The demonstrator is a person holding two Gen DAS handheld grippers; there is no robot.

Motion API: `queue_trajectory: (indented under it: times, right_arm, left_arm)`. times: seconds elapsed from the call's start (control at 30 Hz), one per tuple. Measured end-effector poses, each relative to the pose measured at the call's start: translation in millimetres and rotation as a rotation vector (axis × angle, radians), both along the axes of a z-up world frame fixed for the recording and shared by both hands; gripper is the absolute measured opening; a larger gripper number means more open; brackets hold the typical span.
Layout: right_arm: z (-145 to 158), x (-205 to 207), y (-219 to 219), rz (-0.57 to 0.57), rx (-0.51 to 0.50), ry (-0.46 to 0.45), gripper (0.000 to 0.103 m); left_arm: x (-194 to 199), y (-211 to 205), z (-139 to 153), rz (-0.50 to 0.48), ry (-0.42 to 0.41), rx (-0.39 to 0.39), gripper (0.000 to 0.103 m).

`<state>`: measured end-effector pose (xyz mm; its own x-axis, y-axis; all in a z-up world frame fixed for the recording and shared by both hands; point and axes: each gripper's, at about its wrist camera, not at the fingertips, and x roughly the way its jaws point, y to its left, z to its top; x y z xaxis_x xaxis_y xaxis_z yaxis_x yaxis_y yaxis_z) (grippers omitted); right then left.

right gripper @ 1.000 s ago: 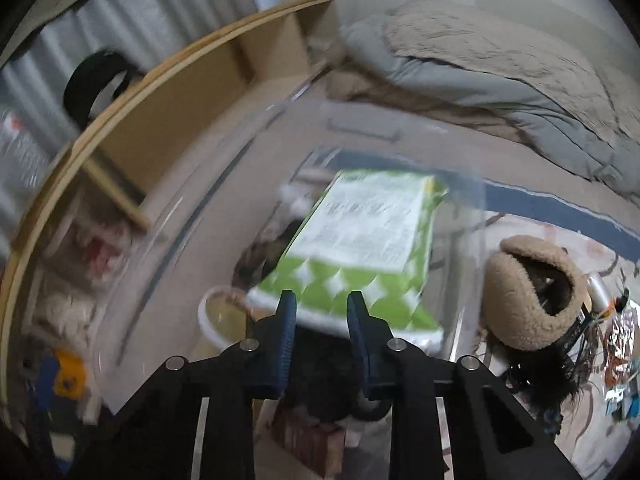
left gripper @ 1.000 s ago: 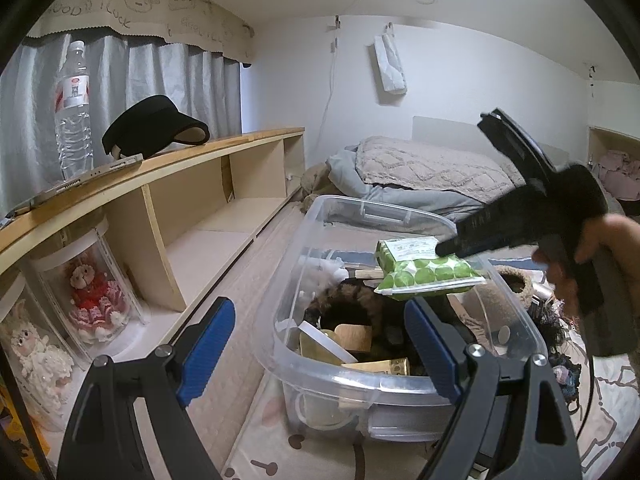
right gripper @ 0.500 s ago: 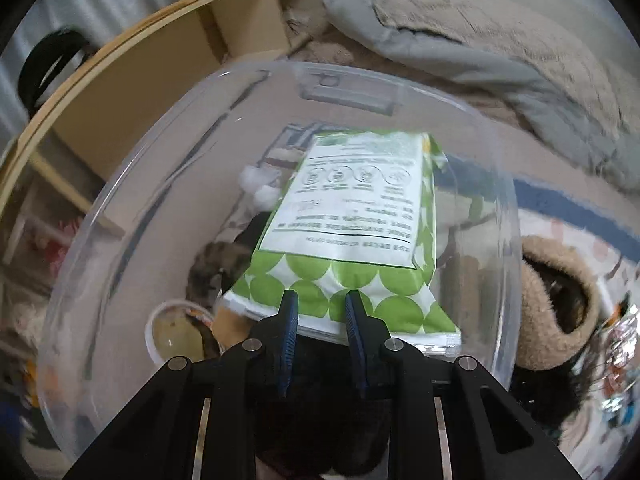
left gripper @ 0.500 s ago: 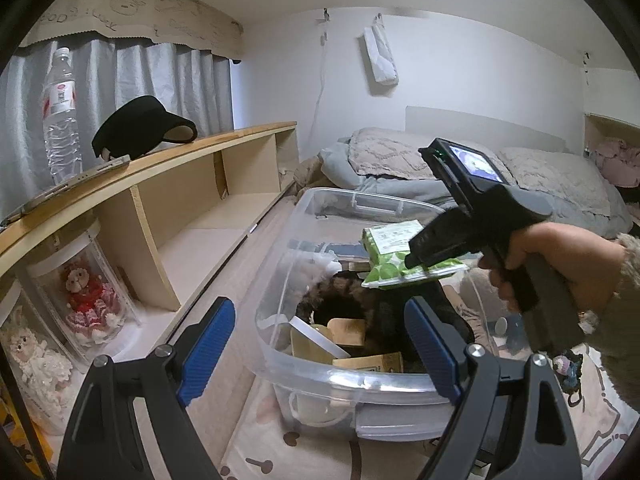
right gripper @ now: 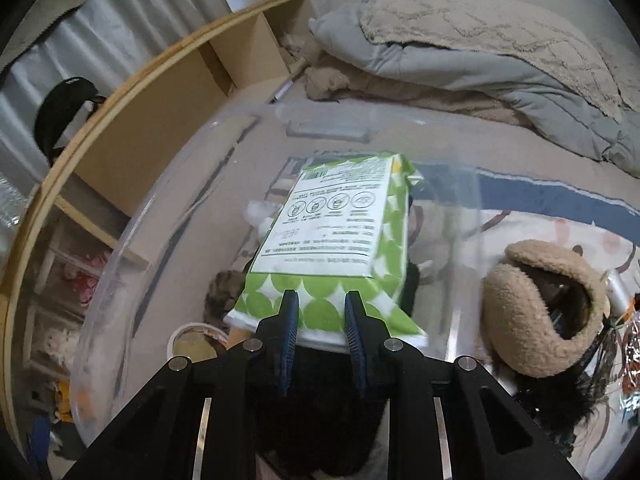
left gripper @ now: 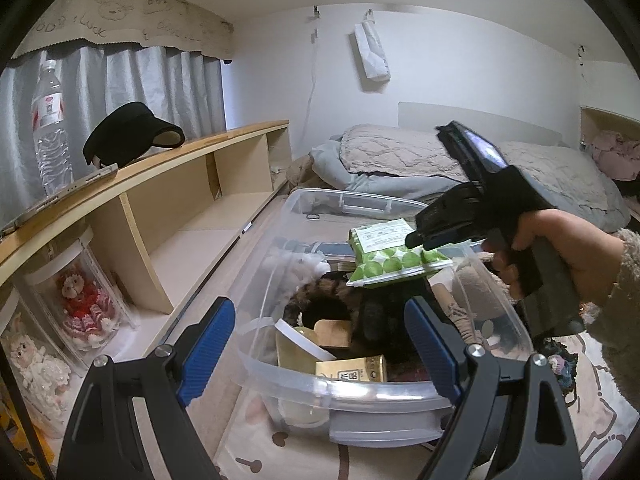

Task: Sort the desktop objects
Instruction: 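Lift both open grippers up and away from the clear plastic box, then move both grippers over to the scattered items on the bed sheet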

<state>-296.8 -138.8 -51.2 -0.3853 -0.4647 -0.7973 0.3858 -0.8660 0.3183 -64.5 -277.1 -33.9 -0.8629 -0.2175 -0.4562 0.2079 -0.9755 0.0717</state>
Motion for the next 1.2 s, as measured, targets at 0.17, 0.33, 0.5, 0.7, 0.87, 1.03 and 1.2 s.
queue_trajectory:
  times: [0.17,0.33,0.5,0.7,0.87,1.03,1.2]
  right_arm:
    - [19,23,29,0.05,-0.009,0.089,0.024]
    - [40,47,55,0.083,-0.032,0.18,0.024]
    - [59,77,80,0.087,-0.058,0.276,0.069]
    - [76,111,100,0.096,-0.053,0.39,0.098]
    - [91,146,120,0.107,-0.061,0.516,0.103]
    - [98,177,137,0.104,-0.053,0.597,0.103]
    - [99,199,155,0.1,-0.064,0.638,0.103]
  left_arm:
    - [-1,8,6,-0.005,-0.005,-0.004,0.087]
    - [1,20,10,-0.006,-0.005,-0.01,0.087]
    - [4,30,15,-0.001,-0.005,-0.009,0.087]
    - [14,43,27,0.004,0.002,0.007,0.088]
    - [28,59,42,0.016,0.031,-0.017,0.095]
    - [43,76,54,0.019,0.055,-0.021,0.103]
    - [56,94,63,0.02,0.066,-0.032,0.103]
